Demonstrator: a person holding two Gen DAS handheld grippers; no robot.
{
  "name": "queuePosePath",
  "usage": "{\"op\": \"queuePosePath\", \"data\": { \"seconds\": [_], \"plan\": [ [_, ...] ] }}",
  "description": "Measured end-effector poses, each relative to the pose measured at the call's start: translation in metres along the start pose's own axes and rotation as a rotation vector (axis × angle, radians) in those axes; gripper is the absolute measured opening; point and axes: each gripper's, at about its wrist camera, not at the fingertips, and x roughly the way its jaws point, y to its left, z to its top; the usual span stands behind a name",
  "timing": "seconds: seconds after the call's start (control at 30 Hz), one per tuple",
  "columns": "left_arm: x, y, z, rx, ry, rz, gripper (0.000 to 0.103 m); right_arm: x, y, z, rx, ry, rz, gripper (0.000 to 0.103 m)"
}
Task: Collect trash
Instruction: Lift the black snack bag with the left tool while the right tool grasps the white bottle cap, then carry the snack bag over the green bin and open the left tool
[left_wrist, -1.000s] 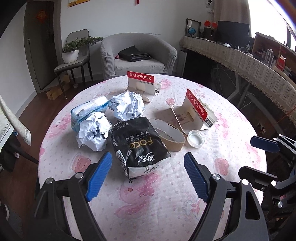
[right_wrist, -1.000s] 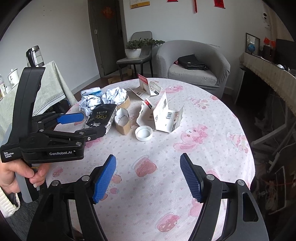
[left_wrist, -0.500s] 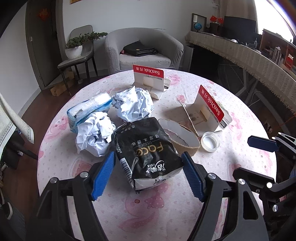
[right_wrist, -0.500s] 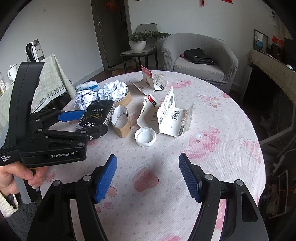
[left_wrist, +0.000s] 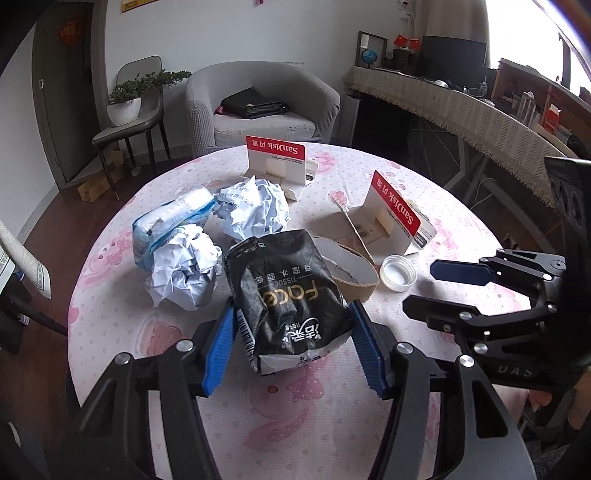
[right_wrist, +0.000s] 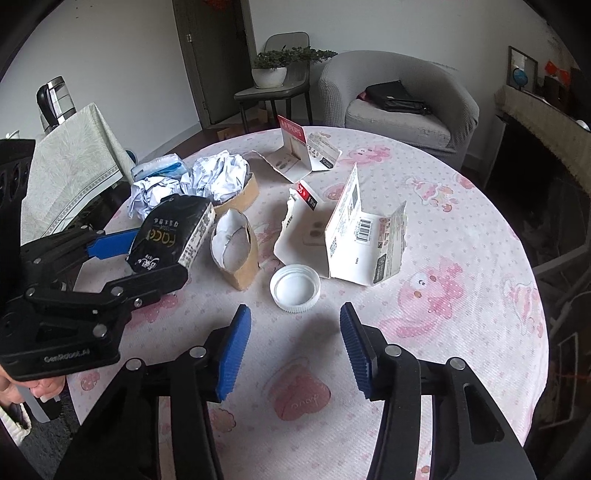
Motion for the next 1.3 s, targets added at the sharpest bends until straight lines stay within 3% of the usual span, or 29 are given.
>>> {"op": "queuePosePath", "data": {
  "seconds": [0.23,0.5,0.77,0.97,1.3],
  "plan": [
    [-0.025,0.005,-0.004,0.045,-0.045,-0.072,0.062,0.012,0.0,0.011,0.031,0.013,-0.05,0.044],
    [-0.056,0.03,-0.003,0.041,-0.11,-0.078,0.063,0.019,0.004,0.018,0.06,0.029,-0.093,0.031],
    [-0.076,0.073,-0.006,-0.015,-0.142,-0.028,0.063,-0.004,0.019,0.031,0.084,-0.019,-0.106,0.031],
    [-0.087,0.115,-0.013,-0.079,-0.148,0.019,0.062,-0.022,0.044,0.047,0.069,-0.086,-0.051,0.031],
    [-0.08,0.193,-0.04,-0.175,-0.092,0.129,0.063,-0.005,0.097,0.075,0.021,-0.109,0.049,0.031]
  ]
}}
